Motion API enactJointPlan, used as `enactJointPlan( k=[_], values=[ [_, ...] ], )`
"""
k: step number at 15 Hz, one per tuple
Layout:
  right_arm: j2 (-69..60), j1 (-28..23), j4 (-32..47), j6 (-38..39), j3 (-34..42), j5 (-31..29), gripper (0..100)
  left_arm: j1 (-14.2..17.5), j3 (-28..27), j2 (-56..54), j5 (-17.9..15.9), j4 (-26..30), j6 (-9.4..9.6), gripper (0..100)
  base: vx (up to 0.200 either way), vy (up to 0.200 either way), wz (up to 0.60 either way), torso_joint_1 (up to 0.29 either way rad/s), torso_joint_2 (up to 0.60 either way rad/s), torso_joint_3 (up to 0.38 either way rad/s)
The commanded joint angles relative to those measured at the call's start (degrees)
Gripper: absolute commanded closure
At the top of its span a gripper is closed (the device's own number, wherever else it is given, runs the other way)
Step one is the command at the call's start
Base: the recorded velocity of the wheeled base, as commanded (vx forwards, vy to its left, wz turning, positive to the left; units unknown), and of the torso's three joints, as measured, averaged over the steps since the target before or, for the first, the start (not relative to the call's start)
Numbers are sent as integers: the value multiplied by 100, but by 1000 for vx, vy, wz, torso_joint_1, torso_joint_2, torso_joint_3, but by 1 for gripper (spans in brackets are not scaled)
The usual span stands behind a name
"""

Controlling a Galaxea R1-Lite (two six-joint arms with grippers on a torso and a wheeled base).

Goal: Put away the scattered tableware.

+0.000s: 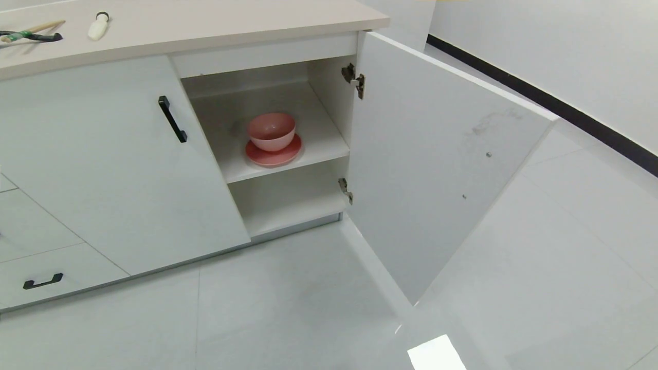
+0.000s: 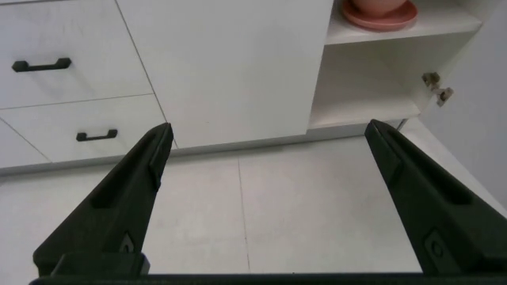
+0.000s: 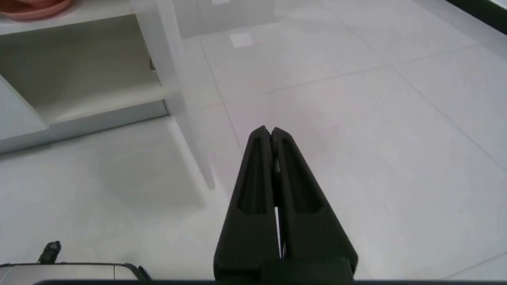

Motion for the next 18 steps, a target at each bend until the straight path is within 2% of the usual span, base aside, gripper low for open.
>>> enactJointPlan(
  k=[1,4,5,6,7,8,9,10,13,15,17,18],
  values=[
    [-3,3,-6,-2,0,1,100,5,-2,0,13,5,0,0,0,0,0,0,0,0],
    [-3,3,-147,174,-9,28,100,5,-2,0,13,5,0,0,0,0,0,0,0,0],
    [50,-33,-841,236,-536,63,100,-4,-2,0,13,5,26,0,0,0,0,0,0,0],
    [753,-147,-1167,104,-1591,195,100,5,7,0,4,5,70,0,0,0,0,0,0,0],
    [1482,-182,-1158,-90,-2136,590,100,5,-2,0,-5,5,70,0,0,-200,0,2,-2,2],
    [1834,-226,-1149,-186,-2347,924,100,-4,7,0,4,5,79,0,0,-200,0,2,2,2],
    [2783,-235,-1167,-230,-2584,1355,100,-4,7,0,4,5,70,0,0,-200,0,2,2,-7],
    [3258,-200,-1167,-221,-2812,1443,100,-4,7,0,4,5,44,0,0,-200,0,12,7,-2],
    [4822,-138,-1193,-230,-3428,1460,100,-4,7,0,4,5,18,0,0,0,0,0,0,0],
    [5595,20,-1290,-283,-3727,1706,100,5,7,0,21,5,-18,0,0,0,0,0,0,0],
    [6246,73,-1650,-283,-3937,1847,100,-4,-2,0,145,5,-9,0,0,-100,0,1,1,1],
    [6650,82,-2081,-283,-3955,1865,100,5,-2,0,188,22,-9,0,0,-200,0,7,7,-2]
  ],
)
